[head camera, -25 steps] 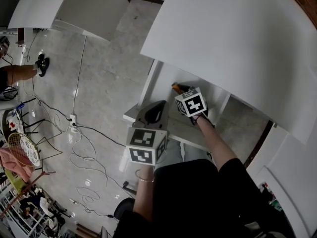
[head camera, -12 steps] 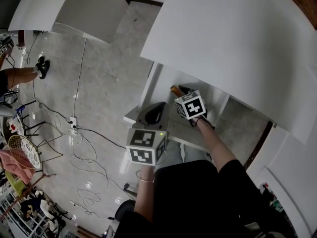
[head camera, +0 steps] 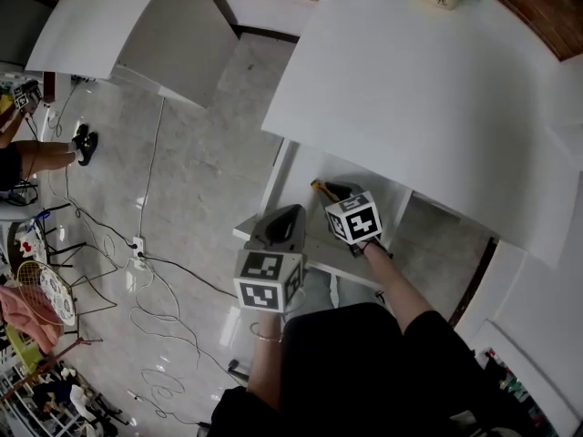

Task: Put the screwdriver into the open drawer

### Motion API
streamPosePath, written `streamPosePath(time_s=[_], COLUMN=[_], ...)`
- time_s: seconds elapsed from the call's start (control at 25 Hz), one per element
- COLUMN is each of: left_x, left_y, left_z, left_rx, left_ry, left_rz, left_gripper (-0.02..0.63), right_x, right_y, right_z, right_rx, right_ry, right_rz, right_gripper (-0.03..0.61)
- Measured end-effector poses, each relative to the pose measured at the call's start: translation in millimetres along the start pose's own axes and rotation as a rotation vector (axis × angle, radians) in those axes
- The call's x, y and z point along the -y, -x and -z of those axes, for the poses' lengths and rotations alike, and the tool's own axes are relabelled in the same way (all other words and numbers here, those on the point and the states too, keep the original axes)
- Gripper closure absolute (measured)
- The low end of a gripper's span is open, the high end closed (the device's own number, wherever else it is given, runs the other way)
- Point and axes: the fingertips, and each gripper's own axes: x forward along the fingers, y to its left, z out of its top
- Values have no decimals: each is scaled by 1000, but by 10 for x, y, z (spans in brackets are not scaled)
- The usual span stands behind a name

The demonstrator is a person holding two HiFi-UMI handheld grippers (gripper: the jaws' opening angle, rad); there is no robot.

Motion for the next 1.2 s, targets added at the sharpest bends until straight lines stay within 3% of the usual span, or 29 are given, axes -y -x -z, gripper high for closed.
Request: streamPosePath(time_s=[0.52,1.2], left_x=[112,266], left_y=[354,956], left_z=[-161,-634], left_rx=[92,326], left_ry=[-35,-117], left_rz=[-8,-23], left_gripper=[605,604], right_x=[-280,-545], right_y=[797,2116], right_z=[-385,-1177], right_rx=[134,463], right_ry=[40,33], right_rz=[-44,-76], right_gripper=[552,563])
